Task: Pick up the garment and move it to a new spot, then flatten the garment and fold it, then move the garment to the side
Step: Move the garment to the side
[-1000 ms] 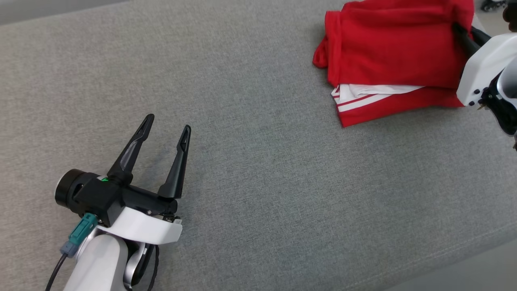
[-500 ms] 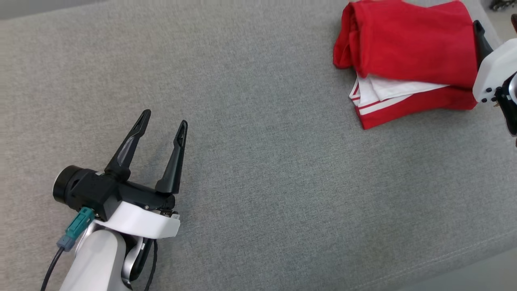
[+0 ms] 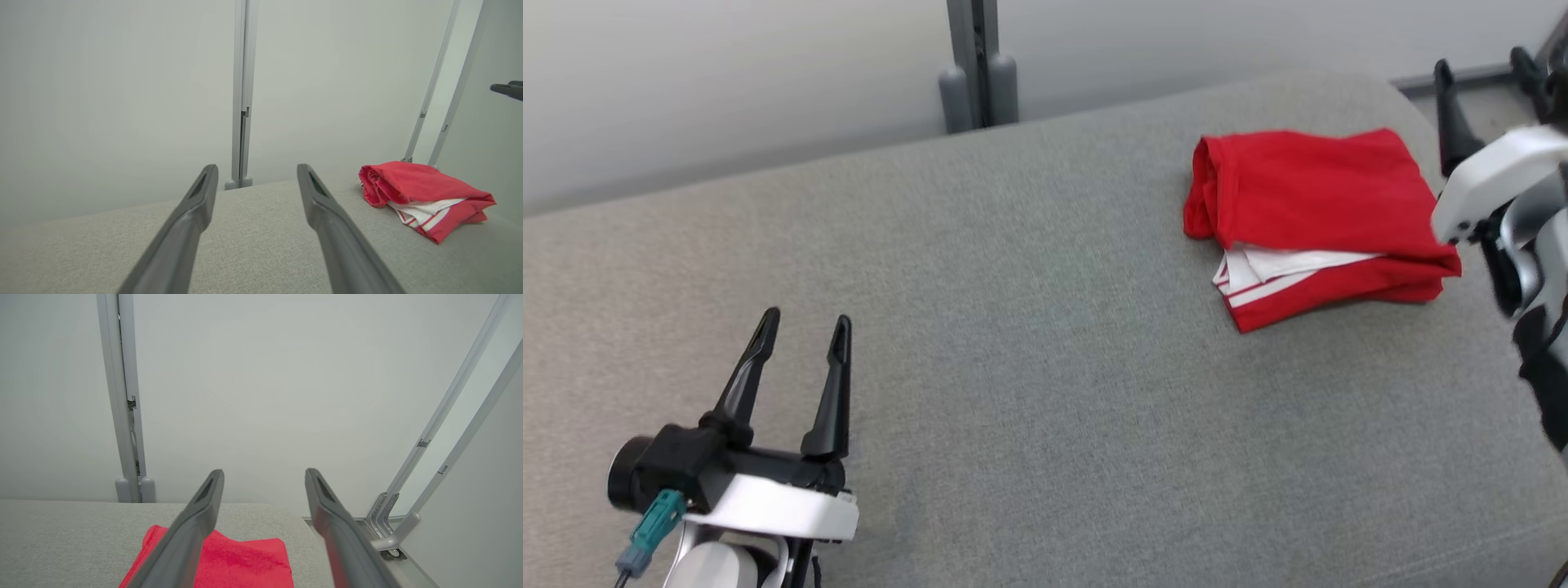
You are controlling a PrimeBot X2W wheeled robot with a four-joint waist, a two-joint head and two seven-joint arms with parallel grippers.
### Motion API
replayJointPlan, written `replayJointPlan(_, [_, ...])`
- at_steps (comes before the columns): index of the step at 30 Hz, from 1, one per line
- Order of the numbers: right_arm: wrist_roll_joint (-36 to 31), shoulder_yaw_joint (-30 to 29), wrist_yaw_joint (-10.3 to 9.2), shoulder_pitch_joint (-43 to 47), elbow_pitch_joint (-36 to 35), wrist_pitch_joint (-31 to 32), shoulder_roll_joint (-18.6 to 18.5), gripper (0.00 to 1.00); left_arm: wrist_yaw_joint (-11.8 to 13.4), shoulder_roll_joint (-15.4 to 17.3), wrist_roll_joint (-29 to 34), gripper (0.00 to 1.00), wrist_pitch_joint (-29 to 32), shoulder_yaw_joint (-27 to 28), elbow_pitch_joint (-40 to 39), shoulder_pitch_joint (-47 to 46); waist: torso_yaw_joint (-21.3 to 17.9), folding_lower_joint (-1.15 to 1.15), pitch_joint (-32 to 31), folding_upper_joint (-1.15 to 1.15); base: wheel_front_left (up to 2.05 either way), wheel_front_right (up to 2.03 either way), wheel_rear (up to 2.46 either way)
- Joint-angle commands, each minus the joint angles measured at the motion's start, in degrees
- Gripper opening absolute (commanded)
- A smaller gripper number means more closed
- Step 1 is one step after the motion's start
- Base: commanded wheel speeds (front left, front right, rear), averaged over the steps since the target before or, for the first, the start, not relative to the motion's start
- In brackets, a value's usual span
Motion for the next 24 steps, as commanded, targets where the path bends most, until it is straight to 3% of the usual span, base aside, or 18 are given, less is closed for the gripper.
replayJointPlan(1, [0.2, -0.4, 0.0, 3.4, -2.7, -0.2, 0.4, 1.0, 0.5, -0.1, -0.3, 1.0, -0.2, 0.9, -0.2, 1.2, 2.2, -0.01, -4.6, 0.0, 0.0, 0.0, 0.0])
replayJointPlan(15, [5.8, -3.5, 0.0, 30.8, -28.7, -0.2, 3.2, 1.0, 1.8, -1.7, -2.2, 1.0, -0.2, 6.1, 0.5, 8.6, 10.3, -0.01, -11.7, 0.0, 0.0, 0.0, 0.0])
replayJointPlan(20, [7.5, -5.7, 0.0, 41.0, -37.7, -0.2, 4.8, 1.0, 3.8, -2.0, -2.2, 1.0, -0.2, 7.0, 2.9, 9.7, 12.7, -0.01, -12.7, 0.0, 0.0, 0.0, 0.0])
replayJointPlan(24, [6.1, -7.2, 0.0, 48.1, -41.8, -0.2, 6.5, 1.0, 2.4, -2.4, -3.9, 1.0, -0.2, 6.6, 5.2, 10.3, 14.0, -0.01, -13.1, 0.0, 0.0, 0.0, 0.0])
